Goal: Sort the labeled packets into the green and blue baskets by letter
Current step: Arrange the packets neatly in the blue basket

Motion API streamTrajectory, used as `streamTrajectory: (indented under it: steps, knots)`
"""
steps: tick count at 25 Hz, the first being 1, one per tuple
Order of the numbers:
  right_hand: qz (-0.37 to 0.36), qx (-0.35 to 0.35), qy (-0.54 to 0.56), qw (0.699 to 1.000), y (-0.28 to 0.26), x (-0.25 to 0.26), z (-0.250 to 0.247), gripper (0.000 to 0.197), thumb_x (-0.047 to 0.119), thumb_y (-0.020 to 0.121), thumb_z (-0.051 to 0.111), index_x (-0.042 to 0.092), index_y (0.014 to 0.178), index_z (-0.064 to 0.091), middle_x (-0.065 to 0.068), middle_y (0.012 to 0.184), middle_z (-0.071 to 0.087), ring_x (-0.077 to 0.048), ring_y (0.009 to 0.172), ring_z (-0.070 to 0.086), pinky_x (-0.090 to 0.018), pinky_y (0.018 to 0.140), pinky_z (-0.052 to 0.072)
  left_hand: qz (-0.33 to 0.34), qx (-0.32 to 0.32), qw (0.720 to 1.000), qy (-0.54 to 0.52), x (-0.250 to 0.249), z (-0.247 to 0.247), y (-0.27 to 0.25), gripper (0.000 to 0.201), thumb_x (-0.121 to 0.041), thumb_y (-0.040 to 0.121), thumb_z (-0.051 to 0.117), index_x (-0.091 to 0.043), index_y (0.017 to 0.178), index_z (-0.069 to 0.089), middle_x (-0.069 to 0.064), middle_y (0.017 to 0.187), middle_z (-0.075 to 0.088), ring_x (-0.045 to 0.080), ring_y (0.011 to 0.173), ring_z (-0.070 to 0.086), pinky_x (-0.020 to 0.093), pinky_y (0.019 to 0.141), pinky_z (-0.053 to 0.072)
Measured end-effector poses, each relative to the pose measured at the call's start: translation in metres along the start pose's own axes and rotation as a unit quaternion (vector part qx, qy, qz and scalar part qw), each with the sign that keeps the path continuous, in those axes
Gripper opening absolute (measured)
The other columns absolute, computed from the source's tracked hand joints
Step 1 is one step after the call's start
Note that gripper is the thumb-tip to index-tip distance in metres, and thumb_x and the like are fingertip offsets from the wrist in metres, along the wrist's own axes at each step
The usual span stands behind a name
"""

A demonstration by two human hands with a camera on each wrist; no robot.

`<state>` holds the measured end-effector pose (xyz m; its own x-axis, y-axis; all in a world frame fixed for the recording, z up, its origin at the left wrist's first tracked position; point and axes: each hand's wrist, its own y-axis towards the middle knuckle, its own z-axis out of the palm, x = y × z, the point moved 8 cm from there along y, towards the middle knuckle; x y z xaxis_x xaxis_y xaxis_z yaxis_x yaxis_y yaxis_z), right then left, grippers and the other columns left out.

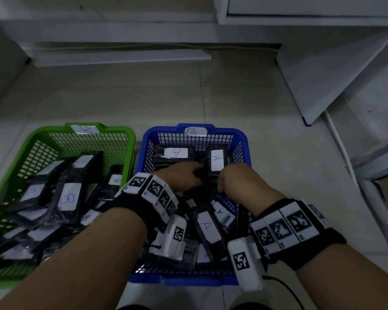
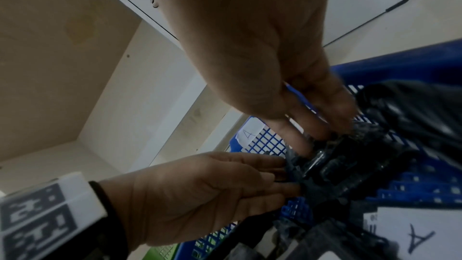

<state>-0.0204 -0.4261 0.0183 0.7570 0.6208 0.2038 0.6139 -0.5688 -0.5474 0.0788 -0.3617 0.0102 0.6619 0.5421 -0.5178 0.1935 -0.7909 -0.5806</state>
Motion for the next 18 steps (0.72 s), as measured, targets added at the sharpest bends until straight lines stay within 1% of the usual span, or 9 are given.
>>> streamTrajectory:
  steps: [2,4,6,8,10,11,13,16,18]
  knots:
    - [0.022,0.08,-0.051,0.995,0.001,-0.004,0.018,0.033,0.007,0.094,0.047,0.007,0.124,0.059,-0.013,0.128,0.058,-0.026,0.11,0.058,-0.031,0.091,0.047,-0.001,-0.017,1.0,0.02,0.001,-0.006,0.001,0.049,-0.02,0.091,0.054,-0.019,0.139,0.045,0.004,0.142,0.048,0.02,0.127,0.047,0.031,0.106,0.038]
    - [-0.011,0.085,-0.069,0.994,0.004,0.001,0.024,0.035,0.003,0.093,0.044,0.008,0.125,0.059,-0.012,0.126,0.059,-0.023,0.104,0.058,-0.026,0.083,0.046,0.005,0.007,0.999,0.034,0.004,-0.005,-0.002,0.035,-0.016,0.092,0.051,-0.021,0.126,0.06,-0.001,0.134,0.056,0.014,0.114,0.053,0.025,0.098,0.041]
    - [-0.021,0.101,-0.093,0.99,0.004,0.005,0.03,0.038,0.003,0.092,0.047,0.009,0.129,0.057,-0.011,0.128,0.059,-0.023,0.111,0.058,-0.026,0.086,0.047,0.009,0.043,0.998,0.049,0.005,0.002,-0.007,0.029,-0.016,0.093,0.05,-0.023,0.115,0.067,-0.005,0.127,0.06,0.008,0.1,0.054,0.021,0.09,0.04]
    - [-0.038,0.124,-0.122,0.984,0.006,0.011,0.038,0.041,0.004,0.091,0.051,0.009,0.132,0.054,-0.011,0.132,0.056,-0.023,0.118,0.056,-0.028,0.093,0.046,0.012,0.068,0.994,0.083,0.006,0.008,-0.011,0.031,-0.017,0.095,0.047,-0.023,0.118,0.066,-0.005,0.131,0.058,0.012,0.109,0.055,0.022,0.096,0.039]
    - [-0.04,0.153,-0.148,0.976,0.008,0.011,0.045,0.041,0.006,0.092,0.051,0.008,0.132,0.054,-0.011,0.133,0.056,-0.024,0.119,0.055,-0.029,0.096,0.045,0.009,0.083,0.99,0.112,0.007,0.013,-0.011,0.035,-0.016,0.095,0.044,-0.023,0.124,0.062,-0.002,0.137,0.054,0.017,0.123,0.05,0.027,0.107,0.036]
    - [-0.042,0.158,-0.149,0.975,0.009,0.01,0.047,0.04,0.007,0.092,0.051,0.008,0.132,0.054,-0.011,0.133,0.056,-0.024,0.119,0.055,-0.029,0.096,0.045,0.011,0.084,0.989,0.12,0.008,0.014,-0.011,0.036,-0.016,0.095,0.043,-0.023,0.126,0.061,-0.001,0.139,0.052,0.018,0.124,0.048,0.029,0.108,0.036]
    - [-0.048,0.156,-0.157,0.974,0.011,0.007,0.05,0.039,0.008,0.093,0.049,0.007,0.132,0.054,-0.011,0.133,0.056,-0.024,0.119,0.055,-0.029,0.094,0.045,0.019,0.051,0.992,0.113,0.009,0.007,-0.011,0.034,-0.017,0.096,0.044,-0.022,0.124,0.062,0.0,0.136,0.054,0.018,0.122,0.05,0.029,0.105,0.038]
    - [-0.057,0.147,-0.136,0.978,0.01,0.006,0.054,0.039,0.006,0.093,0.048,0.006,0.132,0.053,-0.013,0.133,0.055,-0.024,0.119,0.054,-0.028,0.092,0.045,0.021,-0.061,0.994,0.087,0.017,-0.022,-0.014,0.027,-0.018,0.093,0.049,-0.021,0.11,0.07,0.002,0.125,0.062,0.018,0.111,0.057,0.028,0.097,0.043]
    - [-0.048,0.101,-0.091,0.99,0.005,0.008,0.042,0.033,0.009,0.094,0.048,0.006,0.124,0.06,-0.012,0.126,0.061,-0.024,0.112,0.058,-0.027,0.087,0.048,0.007,-0.102,0.989,0.105,0.026,-0.036,-0.019,0.024,-0.019,0.092,0.052,-0.02,0.106,0.071,0.004,0.119,0.063,0.021,0.108,0.059,0.031,0.094,0.047]
